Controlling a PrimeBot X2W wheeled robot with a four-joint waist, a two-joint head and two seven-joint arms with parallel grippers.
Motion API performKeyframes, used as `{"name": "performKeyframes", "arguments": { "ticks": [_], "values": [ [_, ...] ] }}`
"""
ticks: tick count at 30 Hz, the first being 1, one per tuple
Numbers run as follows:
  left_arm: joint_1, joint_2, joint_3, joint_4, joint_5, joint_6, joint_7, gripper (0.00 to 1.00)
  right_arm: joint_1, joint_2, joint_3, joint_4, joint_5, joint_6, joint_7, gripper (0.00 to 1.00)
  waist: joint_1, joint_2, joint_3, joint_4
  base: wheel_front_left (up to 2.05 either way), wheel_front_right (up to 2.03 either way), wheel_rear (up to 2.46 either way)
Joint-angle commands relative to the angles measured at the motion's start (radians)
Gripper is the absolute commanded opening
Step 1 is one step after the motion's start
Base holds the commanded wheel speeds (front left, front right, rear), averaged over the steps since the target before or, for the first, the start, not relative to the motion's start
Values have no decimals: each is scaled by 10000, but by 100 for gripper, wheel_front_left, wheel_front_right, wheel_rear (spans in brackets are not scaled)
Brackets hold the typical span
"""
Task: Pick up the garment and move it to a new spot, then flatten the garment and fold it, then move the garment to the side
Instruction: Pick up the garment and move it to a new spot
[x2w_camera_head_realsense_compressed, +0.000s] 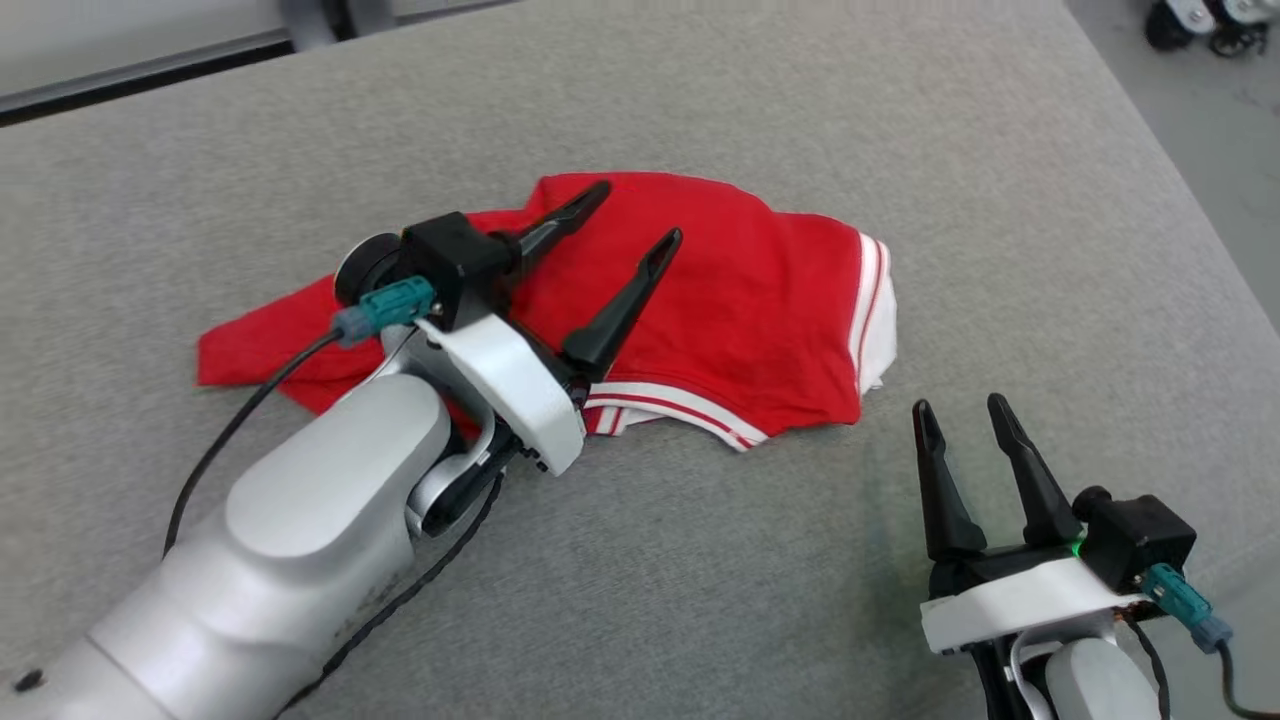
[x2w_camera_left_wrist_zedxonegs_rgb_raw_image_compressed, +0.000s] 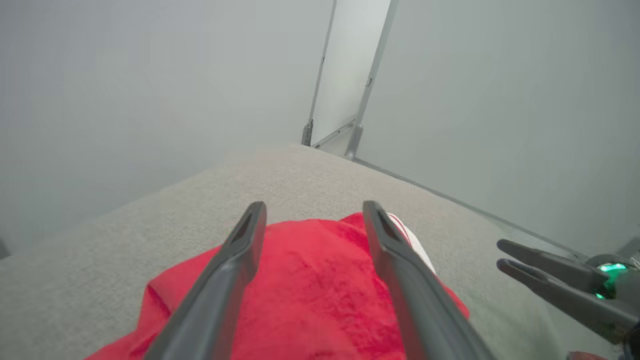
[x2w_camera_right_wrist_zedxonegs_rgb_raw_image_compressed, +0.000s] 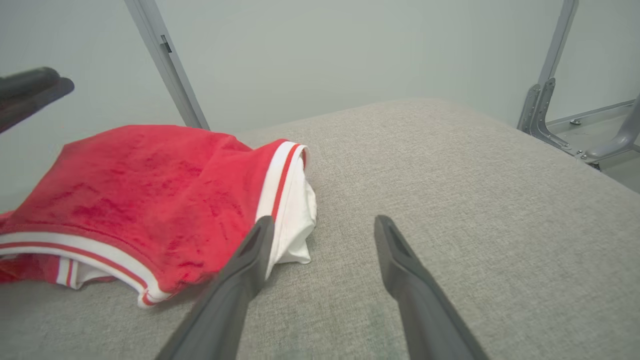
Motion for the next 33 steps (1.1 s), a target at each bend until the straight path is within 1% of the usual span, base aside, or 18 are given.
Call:
{"name": "performKeyframes", "arguments": {
  "ticks": [1,2,3,4,8,11,14,17,18,19,22,26,29,33],
  "values": [
    [857,131,984,-531,818,370,-48,100,178,-26,-5,88,-263,-4,-6,100,-1,0,-988,1319,0,0,0],
    [1379,152,1479,-777,1196,513,-37,100,247,-27,-77,113,-379,-4,-6,100,-1,0,-1155,1618,0,0,0],
    [1379,152,1479,-777,1196,513,-37,100,247,-27,-77,113,-379,-4,-6,100,-1,0,-1155,1618,0,0,0],
    [1904,158,2028,-1066,1544,652,-34,100,304,-23,-91,156,-481,-4,-6,100,-1,0,-1290,1881,0,0,0],
    [3972,-62,4169,-2138,2916,923,-37,100,485,-32,-181,252,-877,-4,-4,100,-1,0,-1851,2839,0,0,0],
    [5627,-474,5778,-2737,3846,1049,-37,100,648,-26,-193,219,-1106,-4,-6,100,-1,0,-2341,3360,0,0,0],
    [7152,-1044,7237,-3236,4749,1117,-38,100,933,-30,-167,135,-1329,-4,-6,100,-1,0,-2841,3674,0,0,0],
    [8515,-1570,8419,-3713,5715,1036,-38,100,1213,-23,-35,24,-1598,-4,-4,100,-1,0,-3284,3833,0,0,0],
    [9271,-1898,9028,-4041,6319,949,-39,100,1476,-32,-73,-124,-1730,-5,-6,100,-1,0,-3536,3913,0,0,0],
    [9573,-2060,9327,-4232,6546,870,-40,100,1599,-27,-158,-259,-1767,-4,-4,100,-1,0,-3618,3963,0,0,0],
    [10364,-2386,10003,-4542,7113,668,-41,100,1998,-23,-319,-642,-1848,-4,-4,100,-1,0,-3831,4071,0,0,0],
    [10973,-2529,10292,-4455,7871,533,-39,100,2496,-24,-498,-1047,-2103,-4,-4,100,-1,0,-4009,4160,0,0,0],
    [11255,-2590,10394,-4275,8150,660,-40,100,2722,-23,-478,-1165,-2193,-4,-4,100,-1,0,-4099,4152,0,0,0],
    [11429,-2608,10374,-4240,8046,833,-40,100,2786,-23,-326,-1151,-2227,-4,-6,100,-1,0,-4176,4048,0,0,0]
  ]
}}
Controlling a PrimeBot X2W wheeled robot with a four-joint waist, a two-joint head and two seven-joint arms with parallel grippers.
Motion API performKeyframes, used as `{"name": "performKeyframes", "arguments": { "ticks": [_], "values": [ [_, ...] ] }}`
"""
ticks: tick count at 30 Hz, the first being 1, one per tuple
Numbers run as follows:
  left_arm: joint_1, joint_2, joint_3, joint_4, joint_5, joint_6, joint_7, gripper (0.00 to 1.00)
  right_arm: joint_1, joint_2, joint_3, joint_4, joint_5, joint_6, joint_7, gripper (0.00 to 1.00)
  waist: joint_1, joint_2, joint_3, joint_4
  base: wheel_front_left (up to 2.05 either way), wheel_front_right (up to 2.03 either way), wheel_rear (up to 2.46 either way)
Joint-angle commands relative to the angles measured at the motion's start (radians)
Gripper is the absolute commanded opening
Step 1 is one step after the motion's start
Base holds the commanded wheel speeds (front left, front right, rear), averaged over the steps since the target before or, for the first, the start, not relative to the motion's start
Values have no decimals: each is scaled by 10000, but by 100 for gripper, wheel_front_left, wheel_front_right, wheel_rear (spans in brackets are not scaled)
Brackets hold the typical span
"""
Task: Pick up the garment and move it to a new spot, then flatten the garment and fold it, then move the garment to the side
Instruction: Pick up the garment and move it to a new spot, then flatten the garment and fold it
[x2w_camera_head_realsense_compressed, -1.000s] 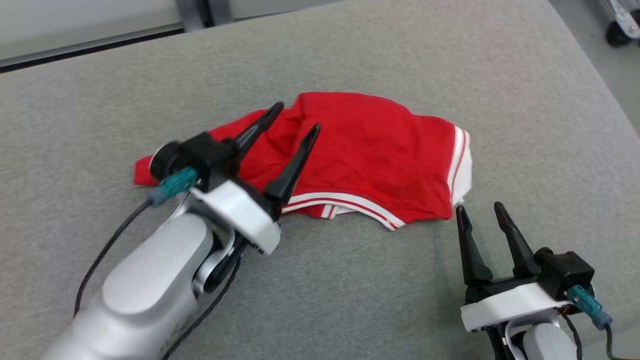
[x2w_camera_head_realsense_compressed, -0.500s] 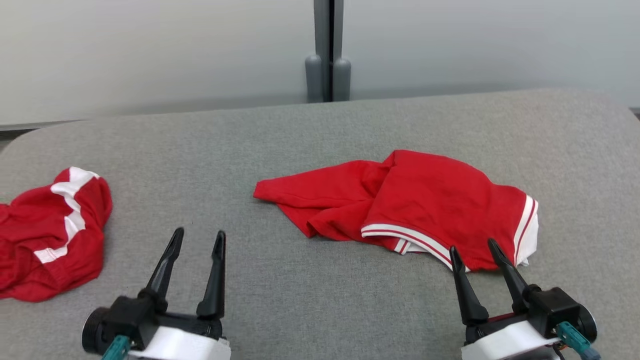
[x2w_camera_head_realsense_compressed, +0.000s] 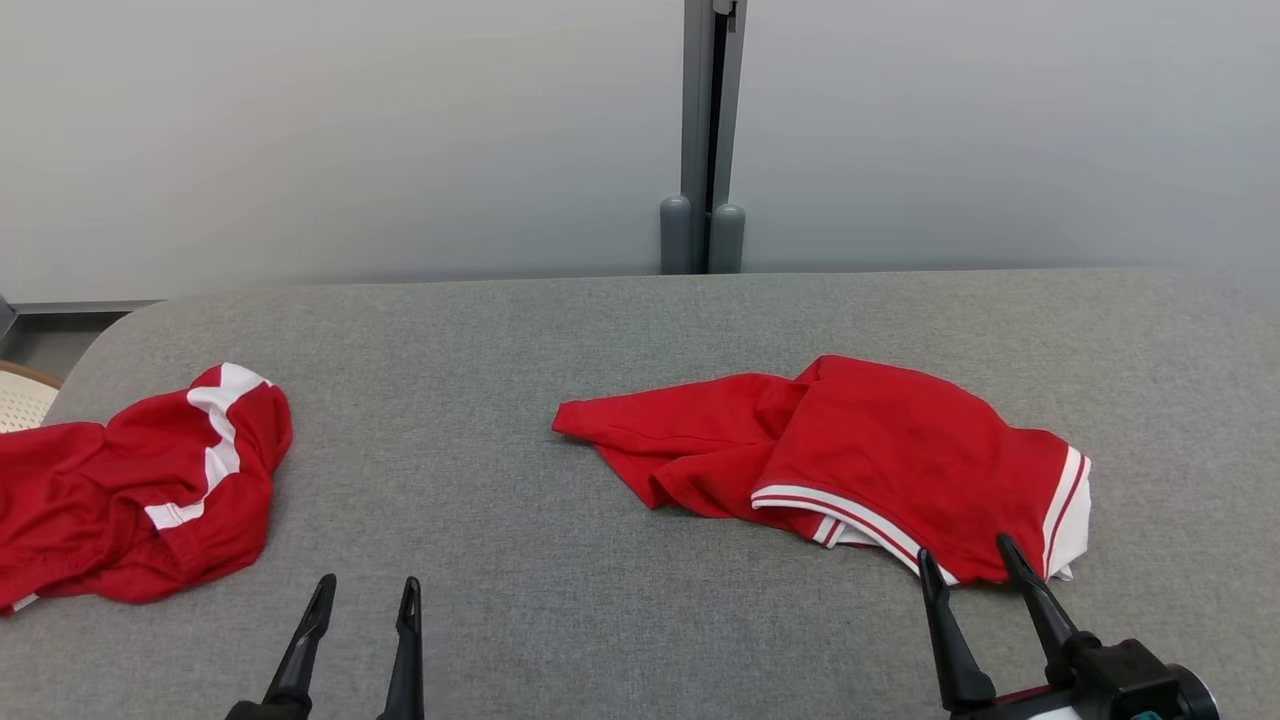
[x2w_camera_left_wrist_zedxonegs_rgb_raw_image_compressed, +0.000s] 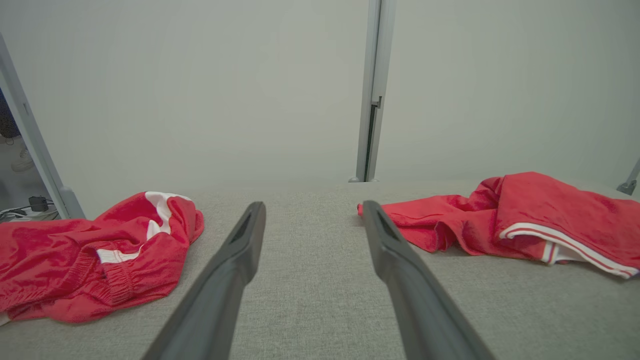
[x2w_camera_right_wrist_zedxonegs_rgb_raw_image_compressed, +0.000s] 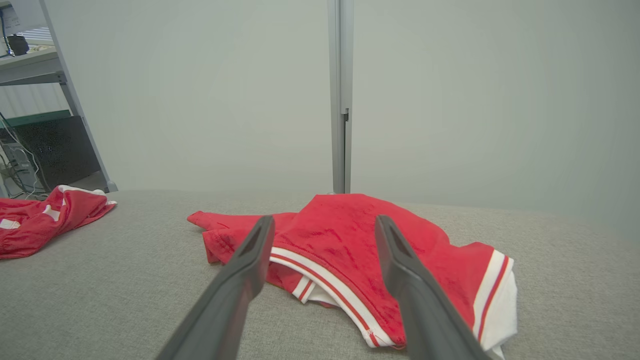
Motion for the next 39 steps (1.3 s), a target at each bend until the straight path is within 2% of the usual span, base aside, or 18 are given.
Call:
{"name": "performKeyframes", "arguments": {
  "ticks": [1,13,25,28,32,36,39],
  "values": [
    [99,12,-37,-34,-77,95,-3,100,14,-23,72,-41,-60,-4,-8,100,-1,0,-23,-58,0,0,0],
    [58,14,-213,-145,-216,296,-3,100,106,-23,124,-106,-91,-4,-8,100,-1,0,-8,-60,0,0,0],
    [-14,13,-285,-112,-71,240,-3,100,-67,-23,143,-24,14,-4,-7,100,-1,0,66,-163,0,0,0],
    [-199,11,-443,43,-115,78,-2,100,-135,-23,89,-51,-1,-4,-6,100,-1,0,186,-286,0,0,0],
    [-770,8,-1033,450,71,-345,-3,100,-261,-23,-13,-101,-76,-4,-7,100,-1,0,462,-541,0,0,0],
    [-1731,28,-2110,1275,755,-802,-2,100,-530,-21,-167,-205,-111,-4,-6,100,-1,0,970,-891,0,0,0],
    [-2920,274,-3071,2280,1526,-949,-3,100,-891,-23,-290,-347,-127,-4,-7,100,-1,0,1623,-1190,0,0,0]
  ]
}}
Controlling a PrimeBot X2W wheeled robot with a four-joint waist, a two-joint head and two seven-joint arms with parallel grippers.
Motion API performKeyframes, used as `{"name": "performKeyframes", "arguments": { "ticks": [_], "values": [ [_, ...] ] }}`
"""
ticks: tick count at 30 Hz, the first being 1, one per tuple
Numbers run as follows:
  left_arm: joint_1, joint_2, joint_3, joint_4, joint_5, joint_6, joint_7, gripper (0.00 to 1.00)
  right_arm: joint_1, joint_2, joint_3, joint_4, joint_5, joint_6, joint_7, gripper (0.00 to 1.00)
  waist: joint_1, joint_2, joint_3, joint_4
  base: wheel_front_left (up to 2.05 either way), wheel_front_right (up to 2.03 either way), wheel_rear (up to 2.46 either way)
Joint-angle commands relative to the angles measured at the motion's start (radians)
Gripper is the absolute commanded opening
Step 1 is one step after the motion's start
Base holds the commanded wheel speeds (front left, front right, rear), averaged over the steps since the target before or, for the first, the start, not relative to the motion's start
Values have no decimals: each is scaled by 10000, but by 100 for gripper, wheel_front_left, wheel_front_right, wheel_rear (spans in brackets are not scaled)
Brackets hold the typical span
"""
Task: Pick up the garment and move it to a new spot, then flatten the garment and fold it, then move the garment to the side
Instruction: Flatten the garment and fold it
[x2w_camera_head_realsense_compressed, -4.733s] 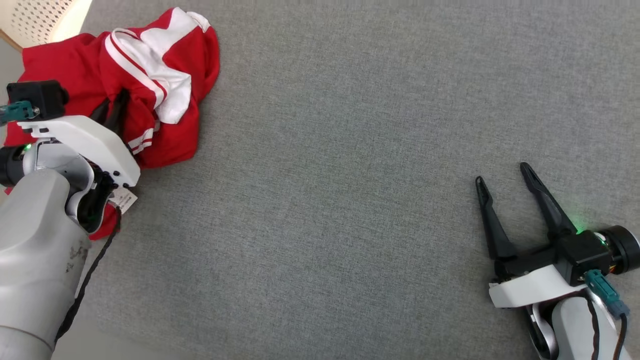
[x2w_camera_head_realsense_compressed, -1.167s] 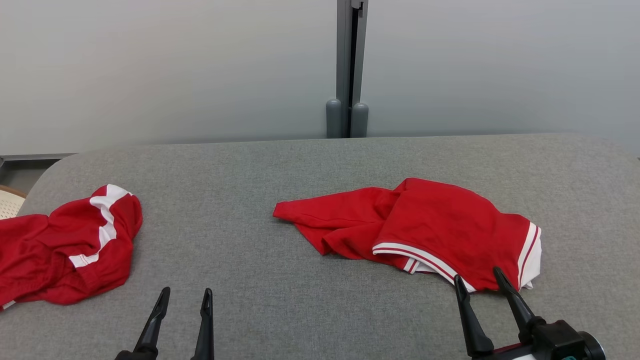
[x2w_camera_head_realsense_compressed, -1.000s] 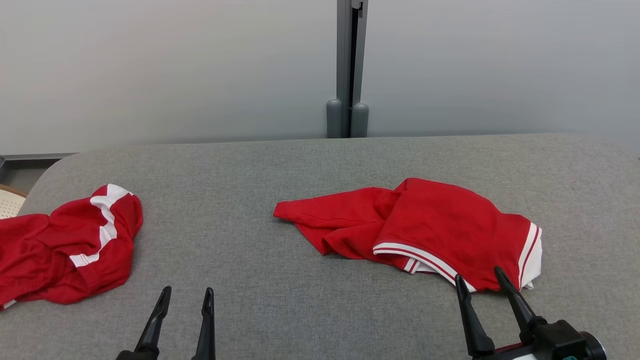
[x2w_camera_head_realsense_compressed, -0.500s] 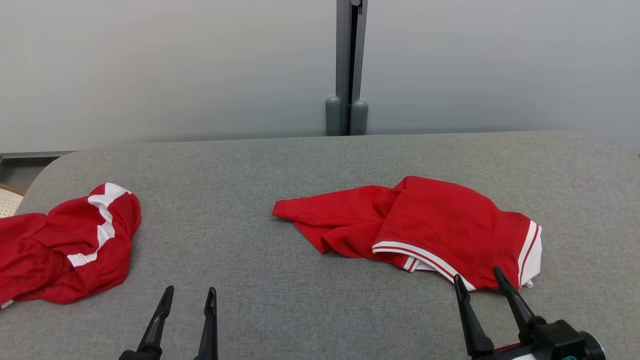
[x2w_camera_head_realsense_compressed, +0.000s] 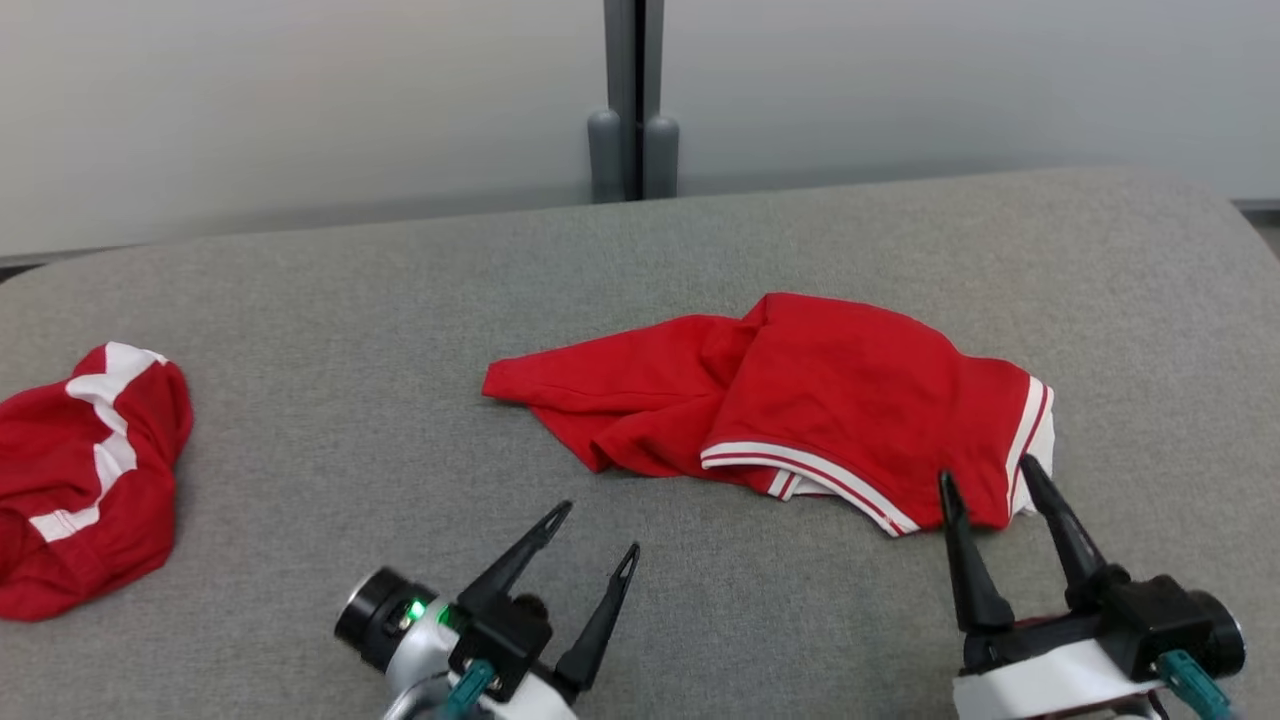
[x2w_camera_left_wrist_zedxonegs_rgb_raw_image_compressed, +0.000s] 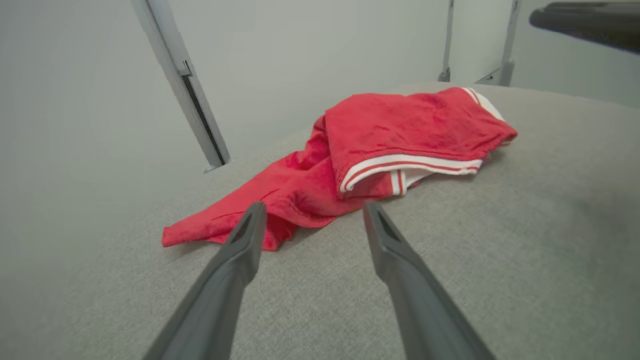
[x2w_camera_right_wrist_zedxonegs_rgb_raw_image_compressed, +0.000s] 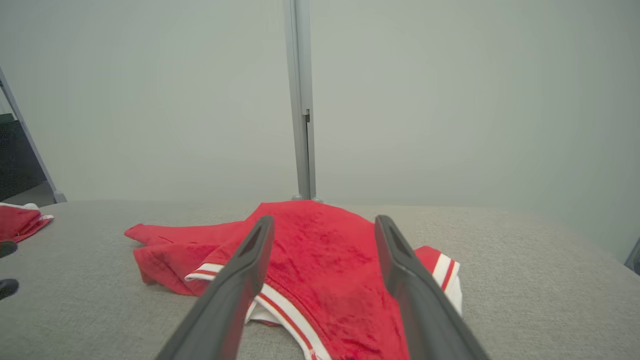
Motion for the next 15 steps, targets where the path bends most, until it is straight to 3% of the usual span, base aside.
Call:
{"name": "performKeyframes", "arguments": {
  "ticks": [1,5,9,15],
  "values": [
    [-566,112,-175,209,175,-39,-3,100,-190,-30,-41,-77,34,-4,-6,100,0,0,670,-415,0,0,0],
    [-2085,265,-997,1626,703,-95,2,100,-622,-29,-138,-141,155,-4,-7,100,0,0,1351,-855,0,0,0],
    [-3329,291,-1420,2964,1065,126,-2,100,-850,-29,-148,-114,336,-4,-6,100,0,0,1723,-1322,0,0,0],
    [-4068,402,-1779,3442,987,582,0,100,-1048,-27,-209,-108,563,-4,-6,100,0,0,1970,-1694,0,0,0]
  ]
}}
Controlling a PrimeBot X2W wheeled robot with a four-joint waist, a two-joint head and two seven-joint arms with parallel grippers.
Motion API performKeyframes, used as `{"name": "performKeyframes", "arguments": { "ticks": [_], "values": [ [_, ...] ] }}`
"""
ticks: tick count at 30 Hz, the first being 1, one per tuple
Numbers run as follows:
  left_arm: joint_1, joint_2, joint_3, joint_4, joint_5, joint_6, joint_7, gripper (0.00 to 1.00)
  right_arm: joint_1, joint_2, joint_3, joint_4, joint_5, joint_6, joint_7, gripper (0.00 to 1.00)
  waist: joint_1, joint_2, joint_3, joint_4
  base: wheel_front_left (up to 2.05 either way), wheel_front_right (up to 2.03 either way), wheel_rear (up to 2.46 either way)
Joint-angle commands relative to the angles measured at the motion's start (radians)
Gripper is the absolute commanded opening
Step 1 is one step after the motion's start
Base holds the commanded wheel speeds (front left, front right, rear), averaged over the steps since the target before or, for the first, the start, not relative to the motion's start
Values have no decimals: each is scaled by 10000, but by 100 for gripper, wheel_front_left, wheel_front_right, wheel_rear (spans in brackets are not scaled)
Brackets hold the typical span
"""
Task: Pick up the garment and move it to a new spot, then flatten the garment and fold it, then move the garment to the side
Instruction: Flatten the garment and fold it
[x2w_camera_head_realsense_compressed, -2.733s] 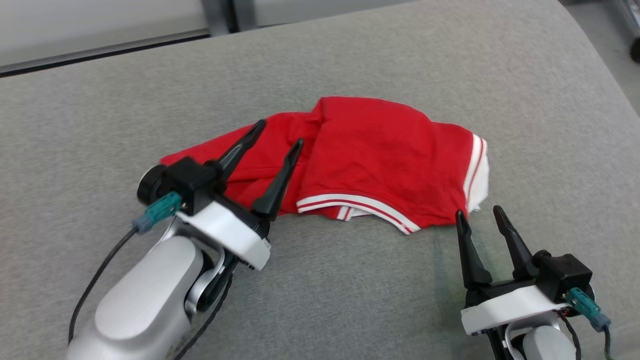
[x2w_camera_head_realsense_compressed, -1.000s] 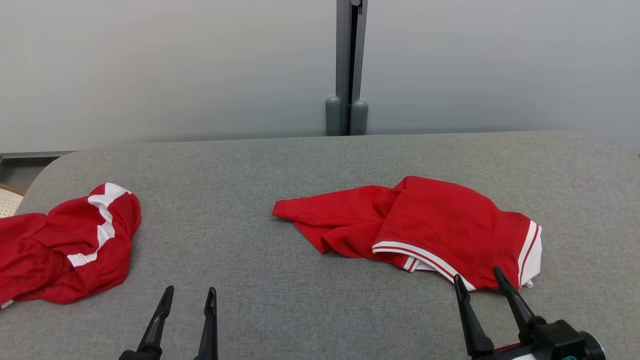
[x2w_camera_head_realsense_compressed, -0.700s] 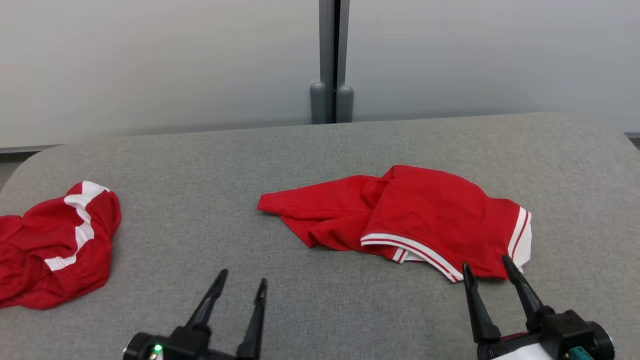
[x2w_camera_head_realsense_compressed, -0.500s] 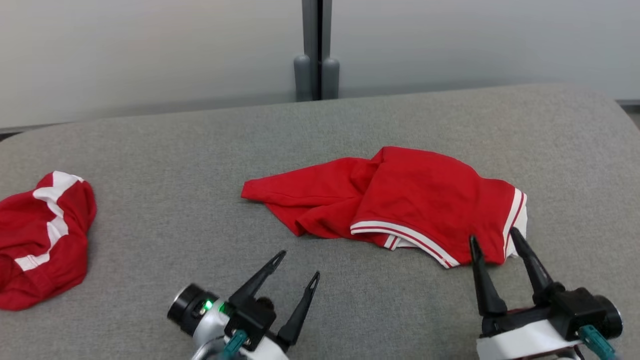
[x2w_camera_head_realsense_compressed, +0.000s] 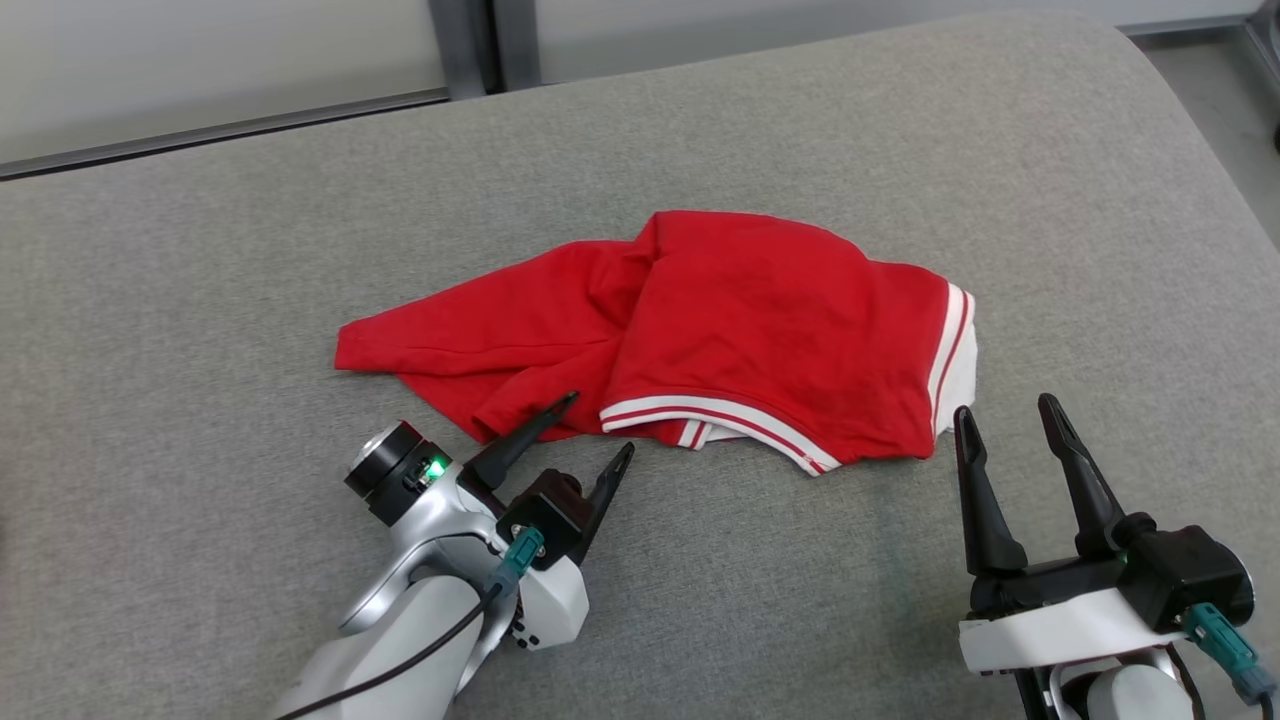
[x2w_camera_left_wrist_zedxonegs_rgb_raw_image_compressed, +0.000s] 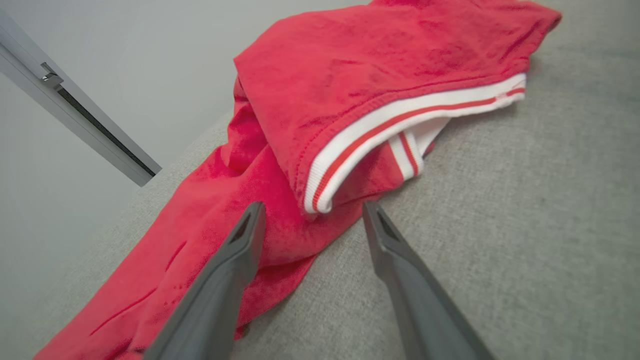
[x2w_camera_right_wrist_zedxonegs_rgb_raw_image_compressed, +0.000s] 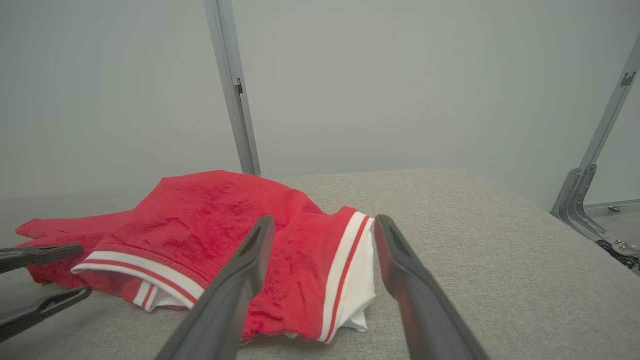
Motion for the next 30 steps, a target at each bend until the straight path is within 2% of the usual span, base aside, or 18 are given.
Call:
{"name": "performKeyframes", "arguments": {
  "ticks": [1,7,11,12,13,14,15,21,25,30],
  "values": [
    [-275,120,-113,87,-118,117,0,100,-172,-12,-19,-5,80,-4,-7,100,0,0,200,-246,0,0,0],
    [-546,301,-377,258,-279,323,0,100,-223,-12,78,-12,137,-4,-7,100,0,0,254,-452,0,0,0],
    [-766,468,-624,-164,-300,621,0,100,-315,-14,78,-42,184,-4,-7,100,0,0,329,-564,0,0,0],
    [-770,507,-693,-268,-342,685,0,93,-305,-12,60,-35,194,-4,-6,100,0,0,342,-581,0,0,0],
    [-810,577,-769,-350,-354,729,0,49,-301,-12,53,-22,217,-4,-7,100,0,0,351,-598,0,0,0],
    [-853,632,-816,-408,-392,781,0,35,-305,-14,55,-2,240,-4,-7,100,0,0,358,-616,0,0,0],
    [-895,674,-860,-424,-439,809,0,0,-318,-12,53,21,295,-4,-6,100,0,0,362,-637,0,0,0],
    [-1195,837,-1098,-992,-850,627,-2,0,-384,-12,57,97,457,-4,-7,100,0,0,226,-831,0,0,0],
    [-1597,757,-1283,-1791,-1375,-3,0,0,-272,-14,190,189,578,-4,-6,100,0,0,-156,-1140,0,0,0],
    [-2571,345,-1081,-1842,-2551,-554,-2,0,-130,-17,268,243,832,-4,-6,100,0,0,-563,-1618,0,0,0]
  ]
}}
